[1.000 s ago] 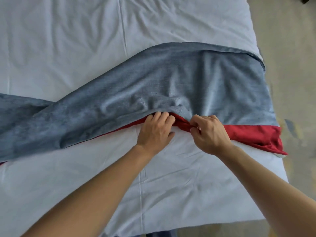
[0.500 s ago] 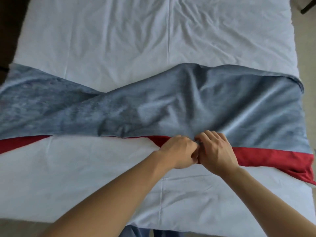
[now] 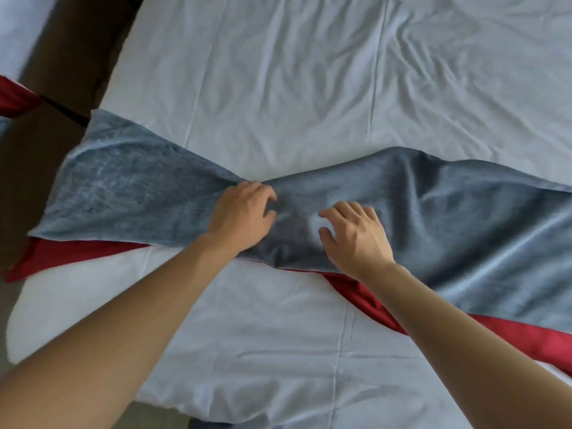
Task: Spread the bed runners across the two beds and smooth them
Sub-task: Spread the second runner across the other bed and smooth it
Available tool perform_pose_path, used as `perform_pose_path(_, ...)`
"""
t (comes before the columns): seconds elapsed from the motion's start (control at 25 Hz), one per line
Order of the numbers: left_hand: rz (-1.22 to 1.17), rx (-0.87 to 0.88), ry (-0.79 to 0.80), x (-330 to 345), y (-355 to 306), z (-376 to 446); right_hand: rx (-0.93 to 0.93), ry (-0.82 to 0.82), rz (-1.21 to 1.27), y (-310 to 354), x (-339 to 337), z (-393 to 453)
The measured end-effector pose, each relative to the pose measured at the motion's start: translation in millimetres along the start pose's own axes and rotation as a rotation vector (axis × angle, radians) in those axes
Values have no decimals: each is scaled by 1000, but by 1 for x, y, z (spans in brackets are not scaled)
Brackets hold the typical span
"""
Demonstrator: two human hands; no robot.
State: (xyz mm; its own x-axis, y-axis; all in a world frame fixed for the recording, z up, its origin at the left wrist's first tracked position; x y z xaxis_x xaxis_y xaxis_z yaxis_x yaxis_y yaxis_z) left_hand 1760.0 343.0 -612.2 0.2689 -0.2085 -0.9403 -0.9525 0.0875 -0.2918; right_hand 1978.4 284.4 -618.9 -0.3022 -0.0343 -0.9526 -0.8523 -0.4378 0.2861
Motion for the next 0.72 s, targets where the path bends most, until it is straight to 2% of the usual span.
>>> perform_pose_path(0.08,91,-38,-69,-6,41,19,-31,-24,-12,11,10,33)
perform_pose_path(0.16,105,-12,-38,-7,65,46,-33,-49,-25,17,21,70)
perform_pose_path(0.32,196,90,193,0,79,106,23,-13,-83,15,36,136)
perform_pose_path(0.48,250,272,447,3,83,125,51,173,-69,15,57,165)
perform_pose_path(0.56,265,349,506,-2,85,123,95,204,-57,15,59,166)
perform_pose_path(0.64,305,378,368,-19,94,140,119,214,-80,13,55,168)
perform_pose_path(0.72,347,277,149,-39,116,178,145,220,-81,6,51,175)
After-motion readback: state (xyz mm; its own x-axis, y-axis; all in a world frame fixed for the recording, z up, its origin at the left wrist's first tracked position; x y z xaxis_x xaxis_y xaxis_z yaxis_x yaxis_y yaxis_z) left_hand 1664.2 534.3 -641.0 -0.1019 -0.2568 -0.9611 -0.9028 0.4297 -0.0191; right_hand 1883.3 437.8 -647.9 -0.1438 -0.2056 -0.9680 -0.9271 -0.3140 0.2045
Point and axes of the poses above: each hand's wrist, its own z-axis towards the middle knuckle, its own x-axis out of the palm, y = z × x, the point moved 2 cm from there along z, towards the middle knuckle, and after that the axes turned 12 degrees about -x, right-handed, at the moved point
